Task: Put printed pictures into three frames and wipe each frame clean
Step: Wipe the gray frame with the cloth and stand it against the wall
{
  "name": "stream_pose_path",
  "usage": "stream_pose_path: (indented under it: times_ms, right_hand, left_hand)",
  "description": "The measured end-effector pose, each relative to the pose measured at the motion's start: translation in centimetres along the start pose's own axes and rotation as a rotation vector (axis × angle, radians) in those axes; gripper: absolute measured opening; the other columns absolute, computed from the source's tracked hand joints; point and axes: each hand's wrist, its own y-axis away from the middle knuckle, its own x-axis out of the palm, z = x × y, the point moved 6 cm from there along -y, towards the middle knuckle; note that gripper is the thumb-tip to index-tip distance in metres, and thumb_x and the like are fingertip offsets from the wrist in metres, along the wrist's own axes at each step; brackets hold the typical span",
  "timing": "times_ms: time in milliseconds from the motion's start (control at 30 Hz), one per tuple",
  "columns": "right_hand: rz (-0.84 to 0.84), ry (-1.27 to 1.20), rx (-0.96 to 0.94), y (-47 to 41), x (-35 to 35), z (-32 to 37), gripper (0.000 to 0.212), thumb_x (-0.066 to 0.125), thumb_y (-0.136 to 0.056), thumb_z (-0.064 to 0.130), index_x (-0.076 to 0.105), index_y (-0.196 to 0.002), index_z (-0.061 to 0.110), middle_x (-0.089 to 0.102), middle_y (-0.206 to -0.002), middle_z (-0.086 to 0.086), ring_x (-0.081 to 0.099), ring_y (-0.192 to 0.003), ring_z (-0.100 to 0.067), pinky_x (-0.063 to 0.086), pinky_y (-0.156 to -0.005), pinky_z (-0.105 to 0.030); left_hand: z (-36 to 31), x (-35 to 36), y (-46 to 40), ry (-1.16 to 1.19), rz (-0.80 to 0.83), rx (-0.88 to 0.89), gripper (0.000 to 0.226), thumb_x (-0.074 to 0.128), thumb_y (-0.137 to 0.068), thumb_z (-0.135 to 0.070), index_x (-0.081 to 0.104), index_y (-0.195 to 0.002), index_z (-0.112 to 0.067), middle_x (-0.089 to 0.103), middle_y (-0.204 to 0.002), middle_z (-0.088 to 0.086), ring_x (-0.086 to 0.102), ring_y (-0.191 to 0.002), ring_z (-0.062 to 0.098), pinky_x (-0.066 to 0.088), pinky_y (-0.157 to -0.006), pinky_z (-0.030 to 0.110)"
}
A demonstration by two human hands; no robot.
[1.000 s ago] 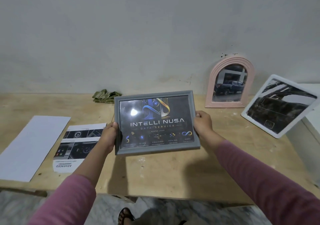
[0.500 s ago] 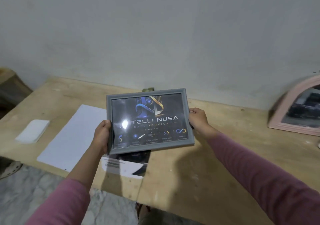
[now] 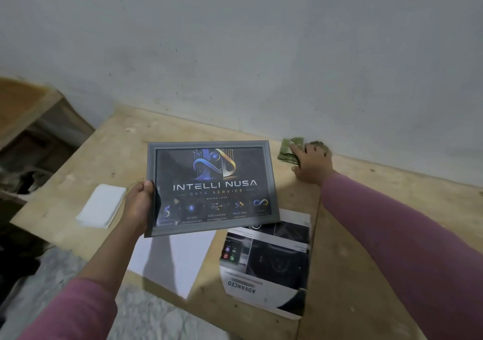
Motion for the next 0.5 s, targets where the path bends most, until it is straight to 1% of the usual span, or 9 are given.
stream_pose_path:
  times_ms: [67,100,200,267,300,333,400,433,500]
  right_hand:
    - [0.013,0.069,0.047,-0.6,0.3,0.1,0.066,0.049,-0.090,0.036,0.017,-0.148,0.029,0.032,-0.143,-0.013,0.033,-0.129,-0.039,0.029,-0.104,-0.056]
    - [-0.023,0.094,0.076,-1.0,0.2,0.2,0.062,0.050,-0.090,0.032,0.024,-0.146,0.024,0.036,-0.139,-0.013,0.037,-0.123,-0.039,0.034,-0.101,-0.052]
    - [-0.177,0.301,0.089,-1.1,-1.2,0.8,0.035,0.045,-0.088,0.017,0.052,-0.122,0.014,0.052,-0.117,-0.010,0.046,-0.103,-0.032,0.037,-0.091,-0.042]
    - [-0.165,0.369,0.068,-1.0,-1.8,1.0,0.026,0.045,-0.086,0.016,0.058,-0.108,0.016,0.059,-0.104,-0.006,0.048,-0.099,-0.027,0.033,-0.092,-0.041]
    - [-0.144,0.322,0.082,-0.9,-1.8,0.7,0.023,0.047,-0.084,0.017,0.058,-0.104,0.016,0.059,-0.101,-0.005,0.050,-0.097,-0.026,0.033,-0.092,-0.041]
    - [-0.142,0.186,0.112,-0.7,-1.9,0.1,0.022,0.050,-0.082,0.018,0.057,-0.102,0.015,0.058,-0.099,-0.006,0.052,-0.094,-0.027,0.035,-0.089,-0.040]
    - [-0.181,-0.259,0.194,0.5,-2.7,-1.4,0.022,0.054,-0.079,0.015,0.052,-0.100,0.010,0.055,-0.098,-0.011,0.055,-0.087,-0.030,0.041,-0.074,-0.033]
    - [-0.224,-0.455,0.219,1.4,-3.5,-2.3,0.018,0.054,-0.080,0.012,0.050,-0.098,0.008,0.055,-0.097,-0.012,0.055,-0.084,-0.030,0.040,-0.068,-0.032]
    - [-0.337,-0.677,0.219,3.3,-5.7,-3.8,0.010,0.050,-0.084,0.004,0.049,-0.094,0.006,0.054,-0.092,-0.013,0.051,-0.082,-0.028,0.037,-0.068,-0.029]
  left_hand:
    - [0.2,-0.5,-0.9,-0.009,-0.001,0.007,0.030,0.038,-0.098,-0.031,0.051,-0.085,-0.008,0.050,-0.079,0.014,0.048,-0.075,0.026,0.040,-0.070,0.037]
    - [0.4,-0.7,-1.4,-0.014,0.000,0.006,0.030,0.038,-0.097,-0.032,0.052,-0.085,-0.008,0.051,-0.080,0.014,0.048,-0.077,0.026,0.040,-0.073,0.038]
    - [0.5,-0.6,-1.8,0.024,0.032,0.004,0.029,0.039,-0.099,-0.030,0.056,-0.090,-0.008,0.055,-0.085,0.013,0.050,-0.080,0.025,0.042,-0.077,0.038]
    - [0.3,-0.4,-1.9,0.046,0.055,0.006,0.030,0.040,-0.100,-0.030,0.058,-0.088,-0.010,0.058,-0.087,0.012,0.051,-0.080,0.024,0.043,-0.079,0.038]
    - [0.1,-0.2,-1.8,0.050,0.074,0.017,0.030,0.040,-0.100,-0.030,0.058,-0.086,-0.011,0.060,-0.087,0.010,0.053,-0.081,0.025,0.044,-0.080,0.039]
    - [-0.1,0.0,-1.9,0.047,0.093,0.026,0.031,0.040,-0.100,-0.030,0.060,-0.085,-0.012,0.062,-0.088,0.010,0.055,-0.083,0.026,0.045,-0.082,0.040]
    - [-0.5,0.7,-1.7,0.046,0.143,0.030,0.032,0.041,-0.100,-0.031,0.063,-0.086,-0.012,0.066,-0.092,0.012,0.060,-0.087,0.029,0.049,-0.086,0.046]
    - [-1.0,1.3,-1.4,0.053,0.173,0.039,0.031,0.042,-0.100,-0.030,0.064,-0.085,-0.014,0.067,-0.092,0.012,0.062,-0.087,0.030,0.050,-0.087,0.048]
    - [-2.1,2.7,-0.6,0.059,0.225,0.057,0.031,0.043,-0.100,-0.029,0.064,-0.082,-0.015,0.067,-0.089,0.012,0.062,-0.082,0.030,0.050,-0.084,0.049]
